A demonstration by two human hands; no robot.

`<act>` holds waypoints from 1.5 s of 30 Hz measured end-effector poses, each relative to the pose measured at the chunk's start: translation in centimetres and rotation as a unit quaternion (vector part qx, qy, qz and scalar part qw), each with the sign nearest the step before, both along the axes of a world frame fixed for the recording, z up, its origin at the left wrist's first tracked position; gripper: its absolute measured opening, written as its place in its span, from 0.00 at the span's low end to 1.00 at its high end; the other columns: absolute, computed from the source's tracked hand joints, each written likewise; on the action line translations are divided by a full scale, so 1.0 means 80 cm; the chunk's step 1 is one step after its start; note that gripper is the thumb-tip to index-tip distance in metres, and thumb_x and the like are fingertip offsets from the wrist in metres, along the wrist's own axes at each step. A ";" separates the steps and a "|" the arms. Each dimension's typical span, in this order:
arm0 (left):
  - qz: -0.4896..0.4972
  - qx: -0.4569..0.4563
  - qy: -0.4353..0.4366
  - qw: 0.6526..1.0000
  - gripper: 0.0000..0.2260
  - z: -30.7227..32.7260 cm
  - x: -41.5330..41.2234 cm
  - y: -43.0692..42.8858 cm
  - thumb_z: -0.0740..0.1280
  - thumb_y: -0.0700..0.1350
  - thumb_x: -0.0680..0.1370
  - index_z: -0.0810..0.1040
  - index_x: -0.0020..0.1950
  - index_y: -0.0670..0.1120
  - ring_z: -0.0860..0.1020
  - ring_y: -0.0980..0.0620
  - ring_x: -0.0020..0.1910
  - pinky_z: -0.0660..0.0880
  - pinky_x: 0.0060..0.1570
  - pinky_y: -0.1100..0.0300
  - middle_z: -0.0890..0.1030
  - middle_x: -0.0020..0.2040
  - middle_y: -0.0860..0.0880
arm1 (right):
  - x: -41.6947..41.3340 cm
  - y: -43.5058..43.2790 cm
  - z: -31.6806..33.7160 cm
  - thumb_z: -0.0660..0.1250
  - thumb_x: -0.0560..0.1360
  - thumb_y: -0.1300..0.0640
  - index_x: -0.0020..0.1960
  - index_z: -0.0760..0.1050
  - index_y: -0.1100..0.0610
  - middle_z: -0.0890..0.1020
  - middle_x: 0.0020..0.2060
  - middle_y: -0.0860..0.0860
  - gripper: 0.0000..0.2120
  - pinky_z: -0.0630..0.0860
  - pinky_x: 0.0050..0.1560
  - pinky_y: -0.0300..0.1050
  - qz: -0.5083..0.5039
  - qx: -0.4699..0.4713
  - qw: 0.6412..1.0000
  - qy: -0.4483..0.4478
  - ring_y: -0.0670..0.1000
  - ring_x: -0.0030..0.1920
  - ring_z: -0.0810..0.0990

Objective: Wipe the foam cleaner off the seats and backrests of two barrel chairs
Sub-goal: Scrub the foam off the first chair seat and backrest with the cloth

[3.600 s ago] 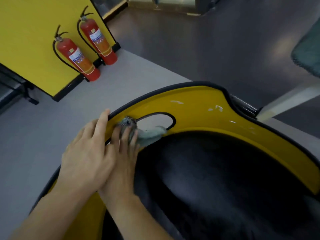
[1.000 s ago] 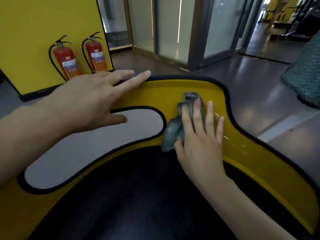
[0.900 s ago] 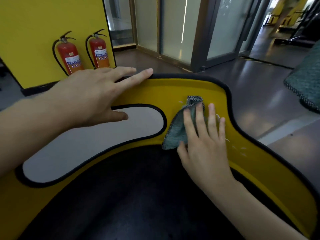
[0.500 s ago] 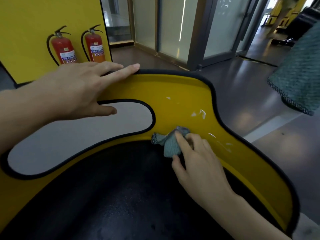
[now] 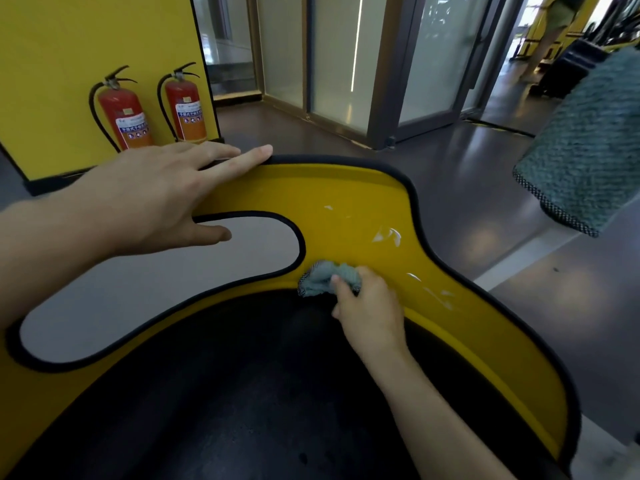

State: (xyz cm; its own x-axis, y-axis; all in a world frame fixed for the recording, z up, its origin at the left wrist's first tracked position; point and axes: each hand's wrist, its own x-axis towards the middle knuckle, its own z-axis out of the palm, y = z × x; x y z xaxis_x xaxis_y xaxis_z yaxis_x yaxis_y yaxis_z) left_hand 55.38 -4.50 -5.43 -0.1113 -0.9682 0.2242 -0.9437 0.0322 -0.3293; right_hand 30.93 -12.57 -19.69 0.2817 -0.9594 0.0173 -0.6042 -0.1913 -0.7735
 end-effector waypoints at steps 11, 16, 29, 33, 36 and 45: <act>-0.006 0.005 0.000 1.000 0.48 -0.001 0.006 -0.003 0.59 0.72 0.68 0.33 0.79 0.66 0.70 0.44 0.73 0.76 0.60 0.47 0.64 0.79 0.50 | 0.040 0.037 0.021 0.59 0.77 0.30 0.80 0.44 0.43 0.63 0.77 0.50 0.41 0.61 0.76 0.54 0.061 -0.235 0.970 -0.010 0.50 0.76 0.59; -0.011 -0.014 -0.011 1.000 0.48 -0.004 0.008 -0.003 0.58 0.72 0.68 0.34 0.80 0.65 0.69 0.43 0.73 0.77 0.58 0.47 0.65 0.79 0.50 | 0.023 0.020 0.007 0.62 0.81 0.39 0.79 0.29 0.43 0.61 0.79 0.50 0.45 0.55 0.79 0.58 0.107 -0.264 0.958 0.019 0.51 0.77 0.57; -0.021 -0.027 -0.020 0.999 0.48 -0.008 0.015 -0.007 0.61 0.71 0.69 0.37 0.81 0.64 0.72 0.42 0.72 0.79 0.52 0.46 0.68 0.77 0.49 | -0.007 0.038 0.004 0.61 0.80 0.56 0.82 0.49 0.48 0.76 0.43 0.43 0.35 0.71 0.38 0.41 0.103 -0.300 0.947 0.051 0.44 0.42 0.72; -0.021 -0.032 -0.025 0.999 0.48 -0.009 0.014 -0.006 0.62 0.71 0.69 0.37 0.81 0.64 0.72 0.42 0.71 0.79 0.52 0.47 0.69 0.77 0.49 | -0.019 0.034 -0.002 0.57 0.80 0.56 0.82 0.52 0.53 0.78 0.57 0.46 0.32 0.74 0.60 0.49 0.160 -0.356 0.920 0.048 0.49 0.55 0.73; -0.019 -0.029 -0.024 0.999 0.49 -0.008 0.016 -0.007 0.61 0.71 0.69 0.37 0.81 0.64 0.72 0.42 0.71 0.79 0.52 0.47 0.68 0.77 0.49 | -0.018 0.012 -0.014 0.62 0.77 0.57 0.82 0.50 0.54 0.69 0.72 0.54 0.37 0.59 0.76 0.60 0.183 -0.362 0.904 0.131 0.55 0.75 0.65; -0.018 -0.038 -0.024 0.999 0.48 -0.010 0.016 -0.007 0.60 0.72 0.68 0.37 0.81 0.64 0.72 0.42 0.71 0.78 0.50 0.48 0.68 0.77 0.50 | 0.002 -0.004 -0.025 0.46 0.81 0.31 0.81 0.55 0.58 0.56 0.81 0.54 0.40 0.50 0.77 0.66 0.135 -0.378 0.875 0.271 0.54 0.81 0.51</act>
